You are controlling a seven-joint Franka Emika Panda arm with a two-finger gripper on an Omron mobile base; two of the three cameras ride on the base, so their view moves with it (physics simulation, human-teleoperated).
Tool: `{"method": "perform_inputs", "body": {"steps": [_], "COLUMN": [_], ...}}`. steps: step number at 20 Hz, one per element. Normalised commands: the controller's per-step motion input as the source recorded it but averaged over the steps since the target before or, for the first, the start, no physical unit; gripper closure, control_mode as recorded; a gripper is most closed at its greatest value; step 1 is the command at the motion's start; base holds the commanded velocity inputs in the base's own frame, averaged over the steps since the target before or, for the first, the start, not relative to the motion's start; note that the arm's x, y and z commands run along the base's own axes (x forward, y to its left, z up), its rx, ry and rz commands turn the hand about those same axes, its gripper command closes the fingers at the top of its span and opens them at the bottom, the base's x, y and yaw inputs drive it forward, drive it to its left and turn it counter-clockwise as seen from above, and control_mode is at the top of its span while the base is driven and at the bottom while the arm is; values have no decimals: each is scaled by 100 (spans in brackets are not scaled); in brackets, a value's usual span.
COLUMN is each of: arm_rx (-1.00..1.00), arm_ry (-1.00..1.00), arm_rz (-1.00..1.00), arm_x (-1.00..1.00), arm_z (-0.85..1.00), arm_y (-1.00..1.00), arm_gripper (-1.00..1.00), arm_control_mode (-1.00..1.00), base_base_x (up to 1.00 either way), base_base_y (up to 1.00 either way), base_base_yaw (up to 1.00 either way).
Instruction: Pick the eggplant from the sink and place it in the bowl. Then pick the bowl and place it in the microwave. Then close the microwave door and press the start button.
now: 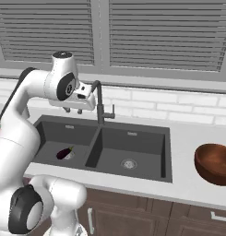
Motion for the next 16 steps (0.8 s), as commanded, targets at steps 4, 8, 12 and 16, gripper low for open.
{"method": "perform_inputs", "body": {"steps": [4, 8, 12, 16], "arm_rx": [5, 23, 6, -6], "arm_ry": [2, 9, 2, 11], "arm_rz": [0, 0, 0, 0], "arm_x": [-19, -58, -77, -25], "arm_z": [-9, -41, -43, -25], "arm_y": [6, 29, 68, 82], "arm_gripper": [-100, -100, -100, -100], "arm_control_mode": [-100, -100, -100, -100], "base_base_x": [0, 0, 0, 0], "base_base_y": [0, 0, 0, 0], "base_base_yaw": [0, 0, 0, 0]}}
